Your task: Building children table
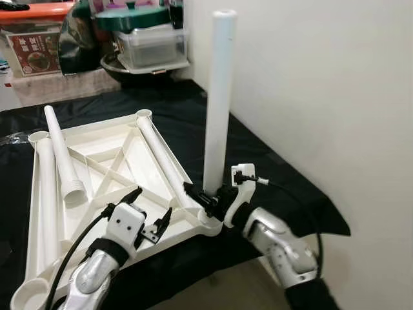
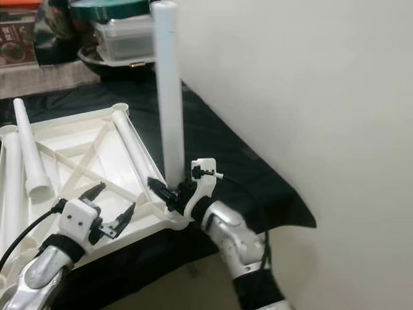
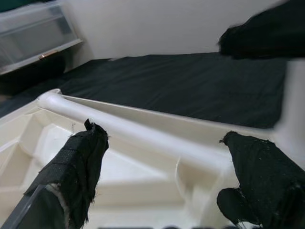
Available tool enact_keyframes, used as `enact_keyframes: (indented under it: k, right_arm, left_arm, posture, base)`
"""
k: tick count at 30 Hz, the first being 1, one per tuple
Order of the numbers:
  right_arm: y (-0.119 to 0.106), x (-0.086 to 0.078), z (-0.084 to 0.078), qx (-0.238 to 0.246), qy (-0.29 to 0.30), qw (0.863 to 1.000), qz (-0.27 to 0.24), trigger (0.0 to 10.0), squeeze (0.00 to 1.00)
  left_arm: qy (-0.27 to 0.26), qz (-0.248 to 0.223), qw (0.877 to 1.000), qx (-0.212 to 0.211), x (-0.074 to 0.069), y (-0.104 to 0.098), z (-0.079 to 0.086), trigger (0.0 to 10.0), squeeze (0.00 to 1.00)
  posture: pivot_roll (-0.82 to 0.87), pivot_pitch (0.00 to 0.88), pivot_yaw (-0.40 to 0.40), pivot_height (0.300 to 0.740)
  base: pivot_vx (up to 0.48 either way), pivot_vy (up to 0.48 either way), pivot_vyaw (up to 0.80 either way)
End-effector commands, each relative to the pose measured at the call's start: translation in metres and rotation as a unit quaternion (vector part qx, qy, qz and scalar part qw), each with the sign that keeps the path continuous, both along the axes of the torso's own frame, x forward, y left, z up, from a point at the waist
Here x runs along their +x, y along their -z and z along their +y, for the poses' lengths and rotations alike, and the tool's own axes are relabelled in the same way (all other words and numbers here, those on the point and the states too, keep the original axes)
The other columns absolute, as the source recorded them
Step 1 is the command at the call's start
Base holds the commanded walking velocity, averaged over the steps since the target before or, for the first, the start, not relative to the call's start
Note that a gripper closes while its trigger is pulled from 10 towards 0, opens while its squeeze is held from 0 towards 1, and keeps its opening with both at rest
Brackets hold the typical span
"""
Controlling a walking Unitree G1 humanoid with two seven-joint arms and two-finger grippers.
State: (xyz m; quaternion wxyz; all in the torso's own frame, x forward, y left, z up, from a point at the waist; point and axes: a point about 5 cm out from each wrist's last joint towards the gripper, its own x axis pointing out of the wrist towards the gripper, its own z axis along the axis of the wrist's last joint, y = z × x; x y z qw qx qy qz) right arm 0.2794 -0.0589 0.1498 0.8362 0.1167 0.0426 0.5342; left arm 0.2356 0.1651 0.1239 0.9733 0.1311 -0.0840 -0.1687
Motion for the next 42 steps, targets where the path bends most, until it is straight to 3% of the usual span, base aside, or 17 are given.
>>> enact_keyframes:
  k: [1, 9, 10, 14, 16, 18, 21, 22, 23, 27, 28, 29, 31, 32, 37, 41, 42]
  right_arm:
    - [-0.008, -0.011, 0.016, 0.017, -0.070, 0.997, -0.010, 10.0, 0.00]
    - [-0.001, -0.033, 0.011, -0.019, -0.189, 0.982, -0.023, 9.5, 0.00]
    - [0.014, -0.002, 0.012, -0.054, -0.017, 0.998, -0.009, 0.0, 0.00]
    - [0.035, 0.035, -0.004, -0.115, 0.227, 0.966, 0.051, 0.0, 0.00]
    - [0.045, 0.045, -0.015, -0.142, 0.319, 0.933, 0.084, 0.0, 0.00]
    - [0.066, 0.049, -0.054, -0.207, 0.470, 0.848, 0.131, 0.0, 0.00]
    - [0.065, 0.048, -0.066, -0.219, 0.509, 0.824, 0.119, 0.0, 0.00]
    - [0.064, 0.047, -0.071, -0.224, 0.517, 0.818, 0.114, 4.5, 0.00]
    - [0.059, 0.048, -0.065, -0.203, 0.503, 0.834, 0.106, 10.0, 0.00]
    - [0.053, 0.048, -0.057, -0.180, 0.471, 0.859, 0.093, 10.0, 0.00]
    - [0.040, 0.048, -0.042, -0.121, 0.433, 0.891, 0.073, 10.0, 1.00]
    - [0.040, 0.048, -0.042, -0.121, 0.433, 0.891, 0.073, 10.0, 1.00]
    - [0.013, 0.039, -0.009, -0.025, 0.281, 0.959, 0.040, 10.0, 0.99]
    - [0.001, 0.031, 0.005, 0.000, 0.192, 0.981, 0.020, 10.0, 0.00]
    - [-0.020, -0.010, 0.022, 0.012, -0.064, 0.998, -0.019, 10.0, 0.00]
    - [-0.015, -0.018, 0.020, -0.008, -0.111, 0.993, -0.032, 10.0, 0.00]
    - [-0.012, -0.019, 0.020, -0.006, -0.114, 0.993, -0.029, 4.5, 0.00]
  left_arm:
    - [0.003, 0.008, 1.000, 0.006, -0.002, 0.004, 0.000, 10.0, 0.00]
    - [-0.002, 0.008, 1.000, 0.005, -0.004, 0.004, 0.001, 10.0, 0.00]
    - [-0.002, 0.010, 1.000, 0.006, -0.006, 0.005, 0.000, 10.0, 0.00]
    - [-0.001, 0.013, 1.000, 0.007, -0.006, 0.006, 0.000, 10.0, 0.00]
    - [-0.001, 0.014, 1.000, 0.007, -0.006, 0.007, 0.001, 10.0, 0.00]
    - [0.001, 0.013, 1.000, 0.009, -0.003, 0.006, 0.000, 10.0, 0.00]
    - [0.002, 0.012, 1.000, 0.010, -0.002, 0.006, -0.001, 10.0, 0.00]
    - [0.003, 0.012, 1.000, 0.010, -0.002, 0.006, -0.001, 10.0, 0.00]
    - [0.005, 0.013, 1.000, 0.010, -0.002, 0.006, -0.002, 10.0, 0.00]
    - [0.006, 0.014, 1.000, 0.010, -0.002, 0.007, -0.003, 10.0, 0.00]
    - [0.007, 0.014, 1.000, 0.010, -0.002, 0.008, -0.003, 10.0, 0.00]
    - [0.007, 0.014, 1.000, 0.010, -0.002, 0.008, -0.003, 10.0, 0.00]
    - [0.006, 0.014, 1.000, 0.011, -0.003, 0.008, -0.002, 10.0, 0.00]
    - [0.005, 0.014, 1.000, 0.011, -0.003, 0.008, 0.000, 10.0, 0.00]
    - [0.004, 0.014, 1.000, 0.012, -0.005, 0.008, 0.001, 10.0, 0.00]
    - [0.002, 0.013, 1.000, 0.012, -0.005, 0.008, 0.000, 10.0, 0.00]
    - [0.001, 0.013, 1.000, 0.013, -0.005, 0.008, 0.000, 10.0, 0.00]
  posture:
    - [0.08, 0.000, -0.034, 0.740]
    - [0.09, 0.000, -0.044, 0.740]
    - [0.09, 0.000, -0.037, 0.740]
    - [0.08, 0.000, -0.033, 0.740]
    - [0.08, 0.000, -0.033, 0.740]
    - [0.08, 0.000, -0.032, 0.740]
    - [0.08, 0.000, -0.029, 0.740]
    - [0.07, 0.000, -0.025, 0.740]
    - [0.07, 0.000, -0.023, 0.740]
    - [0.07, 0.000, -0.024, 0.740]
    - [0.08, 0.000, -0.028, 0.740]
    - [0.08, 0.000, -0.028, 0.740]
    - [0.08, 0.000, -0.030, 0.740]
    - [0.08, 0.000, -0.032, 0.740]
    - [0.09, 0.000, -0.037, 0.740]
    - [0.09, 0.000, -0.042, 0.740]
    - [0.10, 0.000, -0.044, 0.740]
  base:
    - [0.000, 0.000, 0.00]
    - [0.000, 0.000, 0.00]
    - [0.000, 0.000, 0.00]
    - [0.000, 0.000, 0.00]
    - [0.000, 0.000, 0.00]
    - [0.000, 0.000, 0.00]
    - [0.000, 0.000, 0.00]
    - [0.000, 0.000, 0.00]
    - [0.000, 0.000, 0.00]
    - [0.000, 0.000, 0.00]
    - [0.000, 0.000, 0.00]
    - [0.000, 0.000, 0.00]
    - [0.000, 0.000, 0.00]
    - [0.000, 0.000, 0.00]
    - [0.000, 0.000, 0.00]
    - [0.000, 0.000, 0.00]
    - [0.000, 0.000, 0.00]
